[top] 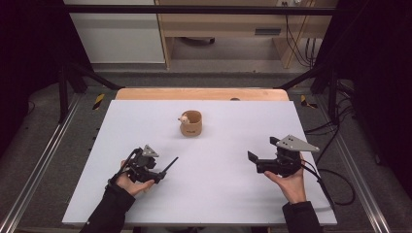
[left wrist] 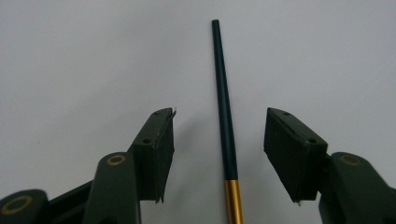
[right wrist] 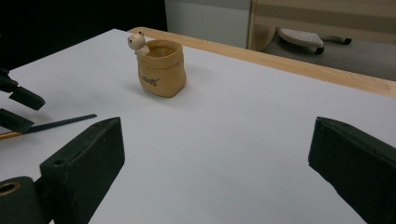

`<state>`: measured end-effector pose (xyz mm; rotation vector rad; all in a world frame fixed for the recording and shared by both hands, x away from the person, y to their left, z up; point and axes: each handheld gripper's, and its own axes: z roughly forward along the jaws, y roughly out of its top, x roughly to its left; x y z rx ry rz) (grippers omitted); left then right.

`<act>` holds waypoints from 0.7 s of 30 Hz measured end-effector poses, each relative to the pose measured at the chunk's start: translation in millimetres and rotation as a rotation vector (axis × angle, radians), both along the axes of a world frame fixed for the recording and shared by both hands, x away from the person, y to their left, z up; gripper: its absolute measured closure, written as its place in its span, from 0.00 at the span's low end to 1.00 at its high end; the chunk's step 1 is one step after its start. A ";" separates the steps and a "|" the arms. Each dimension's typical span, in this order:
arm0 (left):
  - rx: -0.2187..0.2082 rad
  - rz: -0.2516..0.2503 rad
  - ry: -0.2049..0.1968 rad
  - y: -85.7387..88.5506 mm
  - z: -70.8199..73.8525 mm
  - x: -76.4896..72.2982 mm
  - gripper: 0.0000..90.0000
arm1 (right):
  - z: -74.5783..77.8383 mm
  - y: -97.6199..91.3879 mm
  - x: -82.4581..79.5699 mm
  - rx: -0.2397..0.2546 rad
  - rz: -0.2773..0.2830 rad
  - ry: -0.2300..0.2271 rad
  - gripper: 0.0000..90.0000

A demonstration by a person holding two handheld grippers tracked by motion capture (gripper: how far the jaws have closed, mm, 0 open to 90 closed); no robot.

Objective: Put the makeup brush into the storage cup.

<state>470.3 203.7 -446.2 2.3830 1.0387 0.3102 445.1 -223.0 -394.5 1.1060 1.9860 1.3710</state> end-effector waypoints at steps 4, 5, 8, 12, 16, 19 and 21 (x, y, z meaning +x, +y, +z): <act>0.012 -0.010 0.021 -2.1 -2.3 2.1 0.51 | -0.3 0.0 0.4 -0.003 0.004 -0.001 0.05; 0.018 -0.014 0.030 -2.8 -3.1 2.4 0.53 | -0.4 0.2 0.4 -0.003 0.003 0.002 0.05; 0.031 -0.022 0.041 -4.3 -4.4 2.6 0.57 | -0.9 0.8 0.6 -0.004 0.005 0.004 0.04; 0.047 -0.038 0.056 -6.5 -6.0 2.7 0.64 | -1.2 1.2 0.8 -0.006 0.005 0.008 0.05; 0.061 -0.045 0.059 -8.6 -7.9 2.5 0.69 | -1.5 1.5 1.0 -0.007 0.006 0.009 0.05; 0.061 -0.050 0.063 -9.0 -7.4 2.2 0.74 | -1.7 1.8 1.1 -0.007 0.007 0.008 0.05; 0.070 -0.049 0.056 -10.3 -7.6 1.5 0.75 | -1.7 2.0 1.0 -0.005 0.007 0.011 0.05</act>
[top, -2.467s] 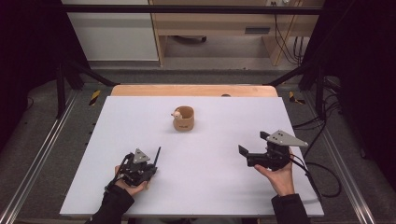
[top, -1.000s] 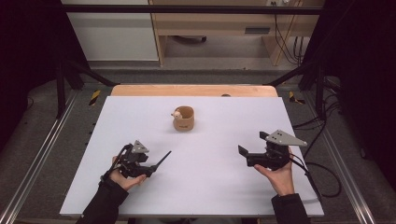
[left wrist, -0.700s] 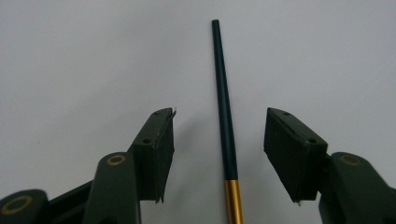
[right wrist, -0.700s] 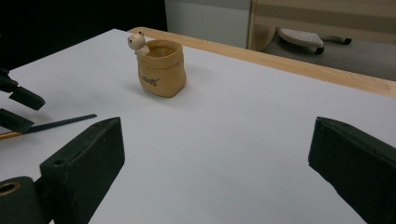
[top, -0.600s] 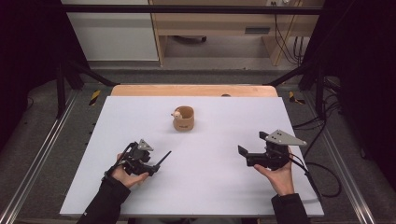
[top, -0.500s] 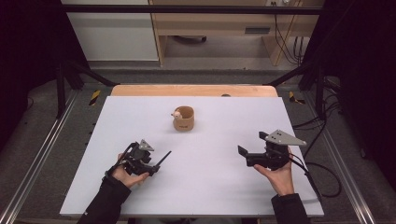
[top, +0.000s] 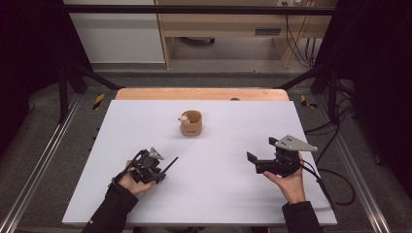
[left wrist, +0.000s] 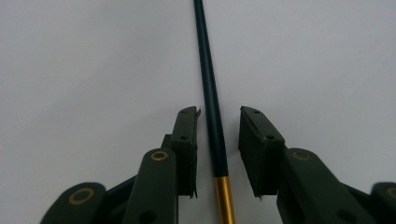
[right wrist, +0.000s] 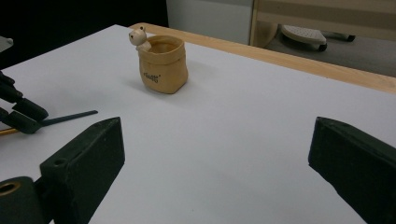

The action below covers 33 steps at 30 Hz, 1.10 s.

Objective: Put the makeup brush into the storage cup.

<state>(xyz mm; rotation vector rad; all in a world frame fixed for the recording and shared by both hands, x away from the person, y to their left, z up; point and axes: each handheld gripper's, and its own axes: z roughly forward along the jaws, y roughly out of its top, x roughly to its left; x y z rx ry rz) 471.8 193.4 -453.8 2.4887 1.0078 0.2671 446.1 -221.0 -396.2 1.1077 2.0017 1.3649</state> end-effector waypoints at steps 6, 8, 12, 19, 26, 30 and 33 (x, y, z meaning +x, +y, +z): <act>0.007 -0.007 -0.001 -2.5 0.0 -2.0 0.81 | 0.2 -0.5 0.0 -0.002 0.002 -0.001 0.05; 0.009 -0.011 0.001 -3.0 0.1 -2.4 0.82 | 0.3 -0.5 -0.2 0.000 0.001 0.001 0.05; 0.010 -0.012 0.003 -3.8 0.1 -2.9 0.85 | 0.3 -0.4 0.0 -0.001 0.003 0.000 0.05; 0.013 -0.016 0.007 -4.9 0.4 -3.3 0.89 | 0.0 0.1 0.0 0.001 0.003 0.005 0.05; 0.015 -0.022 0.007 -5.3 0.5 -3.6 0.91 | -0.2 0.2 0.1 0.000 0.004 0.006 0.05; 0.014 -0.024 0.008 -5.1 0.5 -3.5 0.92 | -0.3 0.2 0.2 -0.001 0.005 0.006 0.05; 0.015 -0.025 0.005 -5.3 0.6 -3.8 0.92 | -0.4 0.2 0.2 -0.002 0.006 0.006 0.05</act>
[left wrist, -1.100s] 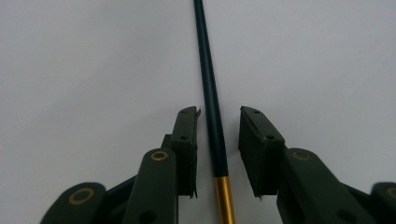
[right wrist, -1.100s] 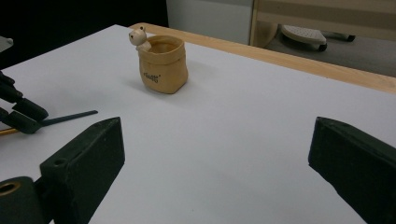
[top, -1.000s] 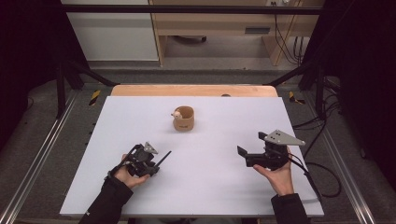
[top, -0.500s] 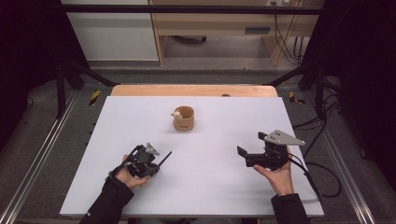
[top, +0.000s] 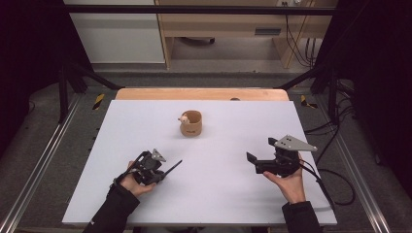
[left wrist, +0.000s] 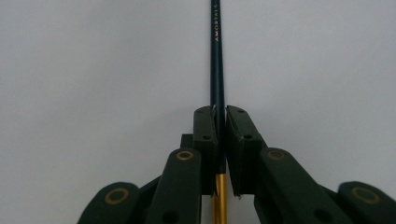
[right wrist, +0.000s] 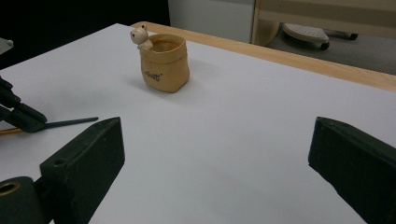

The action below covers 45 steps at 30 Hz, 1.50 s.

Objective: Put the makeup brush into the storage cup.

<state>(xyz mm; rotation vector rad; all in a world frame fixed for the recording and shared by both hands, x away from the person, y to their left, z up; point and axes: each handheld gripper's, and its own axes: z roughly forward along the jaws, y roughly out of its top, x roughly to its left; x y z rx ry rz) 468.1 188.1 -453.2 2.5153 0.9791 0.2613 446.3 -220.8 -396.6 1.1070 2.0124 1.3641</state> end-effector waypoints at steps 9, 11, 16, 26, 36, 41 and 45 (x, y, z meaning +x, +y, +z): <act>-0.002 -0.009 -0.009 0.4 0.7 -0.9 0.92 | -0.1 0.1 0.0 -0.001 0.001 0.000 0.05; -0.005 -0.011 -0.018 0.5 1.4 -1.6 0.92 | -0.2 0.0 0.0 -0.003 0.003 -0.001 0.05; -0.007 -0.018 -0.035 1.9 6.2 -3.5 0.92 | 0.2 -0.1 -0.4 0.000 0.001 0.001 0.05; -0.058 -0.022 -0.066 4.7 16.5 -8.5 0.92 | 0.8 -0.4 -0.9 -0.001 0.005 -0.003 0.05; -0.104 -0.043 -0.082 4.2 24.6 -14.3 0.92 | 1.6 2.7 -1.9 -0.004 0.015 0.001 0.05; -0.133 -0.057 -0.084 2.6 28.2 -17.1 0.92 | 1.4 4.9 -2.0 -0.012 0.023 0.001 0.05; -0.148 -0.069 -0.086 1.5 31.1 -19.1 0.92 | 1.7 7.3 -2.4 -0.018 0.033 0.002 0.05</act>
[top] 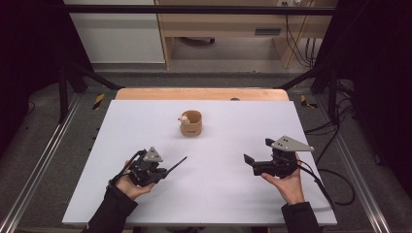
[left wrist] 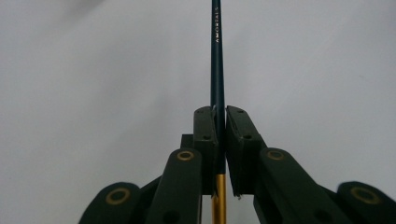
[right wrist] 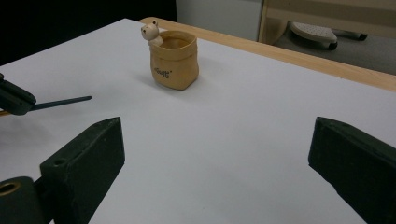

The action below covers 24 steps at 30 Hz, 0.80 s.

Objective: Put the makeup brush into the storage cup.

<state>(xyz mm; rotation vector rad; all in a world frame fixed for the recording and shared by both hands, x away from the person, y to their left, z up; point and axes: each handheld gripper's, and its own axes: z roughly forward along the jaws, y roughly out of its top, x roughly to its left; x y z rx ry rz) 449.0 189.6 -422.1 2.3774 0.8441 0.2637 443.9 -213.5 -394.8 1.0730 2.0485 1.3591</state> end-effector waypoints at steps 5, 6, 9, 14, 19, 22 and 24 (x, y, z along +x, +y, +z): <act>-0.015 -0.014 -0.003 -1.7 2.7 -2.4 0.92 | 0.2 3.7 -0.7 -0.006 0.011 0.003 0.05; -0.014 -0.018 -0.005 -2.2 3.3 -2.9 0.92 | 0.0 4.6 -0.7 -0.009 0.015 0.002 0.05; -0.022 -0.026 -0.002 -4.0 4.3 -4.1 0.92 | -0.1 6.9 -1.0 -0.016 0.021 0.005 0.05; -0.043 -0.043 -0.003 -8.4 6.5 -7.5 0.92 | -0.1 10.8 -1.9 -0.022 0.037 0.007 0.05; -0.047 -0.065 -0.009 -12.9 9.1 -10.8 0.92 | 0.2 16.1 -3.0 -0.029 0.053 0.007 0.05; -0.052 -0.077 -0.009 -16.0 9.8 -12.5 0.92 | 0.4 19.8 -3.6 -0.045 0.066 0.010 0.05; -0.057 -0.081 -0.012 -17.9 9.6 -13.2 0.92 | 0.6 22.8 -4.1 -0.047 0.072 0.012 0.05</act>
